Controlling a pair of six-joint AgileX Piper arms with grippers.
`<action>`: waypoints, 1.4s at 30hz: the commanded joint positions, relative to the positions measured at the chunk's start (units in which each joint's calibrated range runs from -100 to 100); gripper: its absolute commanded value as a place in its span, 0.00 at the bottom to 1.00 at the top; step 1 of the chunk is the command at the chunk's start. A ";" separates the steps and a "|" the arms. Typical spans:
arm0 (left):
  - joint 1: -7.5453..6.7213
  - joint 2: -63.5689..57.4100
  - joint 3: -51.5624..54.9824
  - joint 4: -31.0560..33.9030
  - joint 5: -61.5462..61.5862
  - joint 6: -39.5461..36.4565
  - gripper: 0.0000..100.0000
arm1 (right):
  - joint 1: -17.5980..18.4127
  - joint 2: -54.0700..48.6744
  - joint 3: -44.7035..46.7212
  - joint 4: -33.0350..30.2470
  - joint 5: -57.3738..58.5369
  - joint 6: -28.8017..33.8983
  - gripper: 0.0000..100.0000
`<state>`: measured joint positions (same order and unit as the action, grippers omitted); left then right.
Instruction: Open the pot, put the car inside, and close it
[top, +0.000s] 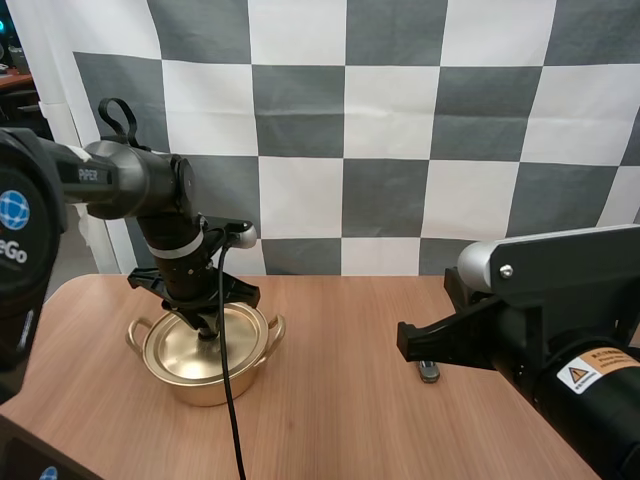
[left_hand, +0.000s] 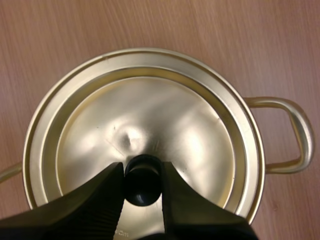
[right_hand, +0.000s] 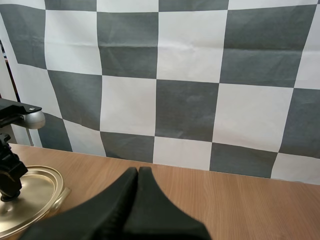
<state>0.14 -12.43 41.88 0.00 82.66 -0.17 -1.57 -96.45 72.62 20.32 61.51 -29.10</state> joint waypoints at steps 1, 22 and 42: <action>0.05 0.02 0.06 0.00 -0.07 -0.07 0.00 | 0.02 -0.03 0.04 0.00 0.08 -0.03 0.00; 0.05 -4.19 -11.38 -0.87 16.45 -0.07 0.00 | 0.02 -0.03 0.04 0.00 0.08 -0.03 0.00; 0.05 -37.21 -36.64 -5.79 17.34 1.45 0.00 | 0.02 6.49 -5.58 -3.49 9.06 0.07 0.00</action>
<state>0.14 -44.77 5.26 -5.39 100.00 1.35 -1.57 -92.82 69.32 16.92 67.34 -29.10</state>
